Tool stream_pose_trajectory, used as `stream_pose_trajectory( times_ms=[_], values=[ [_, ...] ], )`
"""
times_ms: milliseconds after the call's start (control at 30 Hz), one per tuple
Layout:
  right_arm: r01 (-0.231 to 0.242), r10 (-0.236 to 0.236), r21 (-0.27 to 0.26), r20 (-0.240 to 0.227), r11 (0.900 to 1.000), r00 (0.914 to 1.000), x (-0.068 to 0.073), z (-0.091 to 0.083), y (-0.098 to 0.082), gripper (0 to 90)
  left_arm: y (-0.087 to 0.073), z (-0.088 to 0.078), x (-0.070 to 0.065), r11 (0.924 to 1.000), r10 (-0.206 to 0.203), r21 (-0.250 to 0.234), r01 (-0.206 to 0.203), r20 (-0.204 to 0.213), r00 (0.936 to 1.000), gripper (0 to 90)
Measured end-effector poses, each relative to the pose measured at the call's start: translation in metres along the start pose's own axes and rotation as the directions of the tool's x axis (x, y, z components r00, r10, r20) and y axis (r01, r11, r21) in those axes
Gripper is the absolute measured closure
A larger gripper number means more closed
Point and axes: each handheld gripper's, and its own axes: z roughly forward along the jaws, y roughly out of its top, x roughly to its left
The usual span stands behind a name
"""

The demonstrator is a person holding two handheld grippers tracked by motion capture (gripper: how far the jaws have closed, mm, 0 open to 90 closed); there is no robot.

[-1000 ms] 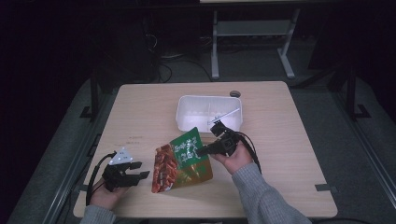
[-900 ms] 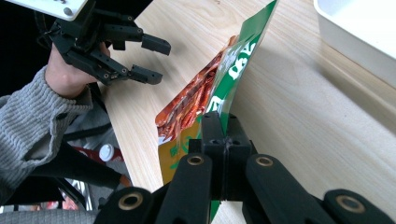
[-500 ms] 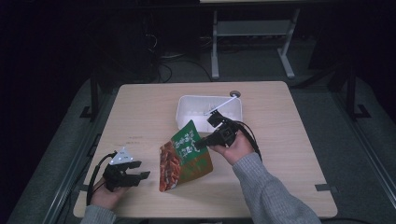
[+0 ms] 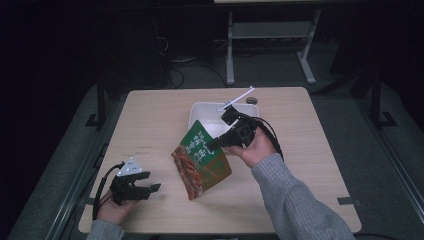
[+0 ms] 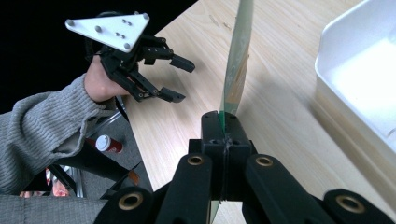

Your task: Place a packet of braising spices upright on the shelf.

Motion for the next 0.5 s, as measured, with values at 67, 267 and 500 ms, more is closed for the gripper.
stream_pose_trajectory(
  times_ms=[67,267,500],
  values=[
    [0.006,-0.006,0.001,0.002,1.0,1.0,0.003,-0.004,0.003,90.0,0.0,0.0,0.0,1.0,-0.002,-0.001,0.002,-0.001,1.0,36.0],
    [0.027,-0.027,-0.003,0.026,1.0,0.9993,0.008,-0.014,0.011,90.0,0.0,0.0,0.0,1.0,0.002,0.0,-0.002,-0.002,1.0,36.0],
    [0.027,-0.026,-0.017,0.046,0.999,0.9986,0.009,-0.031,0.023,90.0,0.0,0.0,0.0,1.0,-0.001,-0.003,0.001,-0.004,1.0,35.9]
  ],
)
